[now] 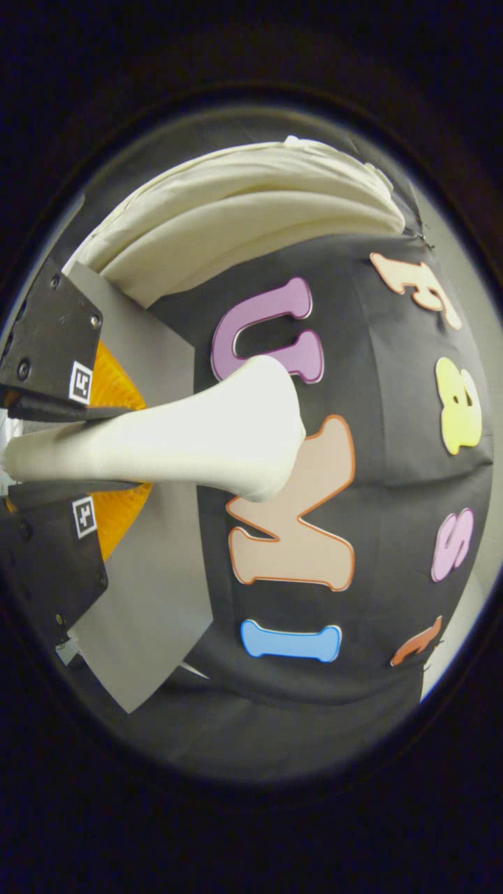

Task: Iron the clothes twice with a garment steamer, once on the left side and once on the right side.

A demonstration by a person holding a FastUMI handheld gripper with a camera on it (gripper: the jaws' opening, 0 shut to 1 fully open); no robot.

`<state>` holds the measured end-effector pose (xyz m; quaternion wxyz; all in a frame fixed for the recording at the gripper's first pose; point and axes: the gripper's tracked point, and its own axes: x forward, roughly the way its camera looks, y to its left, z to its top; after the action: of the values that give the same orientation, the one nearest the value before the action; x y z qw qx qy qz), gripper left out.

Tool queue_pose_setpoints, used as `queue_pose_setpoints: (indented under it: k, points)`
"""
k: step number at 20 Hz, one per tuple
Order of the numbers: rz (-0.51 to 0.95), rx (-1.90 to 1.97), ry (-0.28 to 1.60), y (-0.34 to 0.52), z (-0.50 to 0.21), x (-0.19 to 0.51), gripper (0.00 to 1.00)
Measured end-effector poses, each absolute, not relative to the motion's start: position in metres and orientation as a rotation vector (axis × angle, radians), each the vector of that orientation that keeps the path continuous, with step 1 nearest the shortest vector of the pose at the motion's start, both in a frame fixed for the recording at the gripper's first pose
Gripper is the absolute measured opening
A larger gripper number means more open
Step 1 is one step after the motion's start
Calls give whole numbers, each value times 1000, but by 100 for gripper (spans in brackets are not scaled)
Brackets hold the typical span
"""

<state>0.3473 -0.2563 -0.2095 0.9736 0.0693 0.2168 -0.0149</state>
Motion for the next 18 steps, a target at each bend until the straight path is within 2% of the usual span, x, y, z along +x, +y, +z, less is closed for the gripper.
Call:
queue_pose_setpoints:
  k: [8, 18]
  points:
    - [3, 154, 296, -191, -161, 281, 34]
    - [-95, 86, 202, -36, -72, 213, 33]
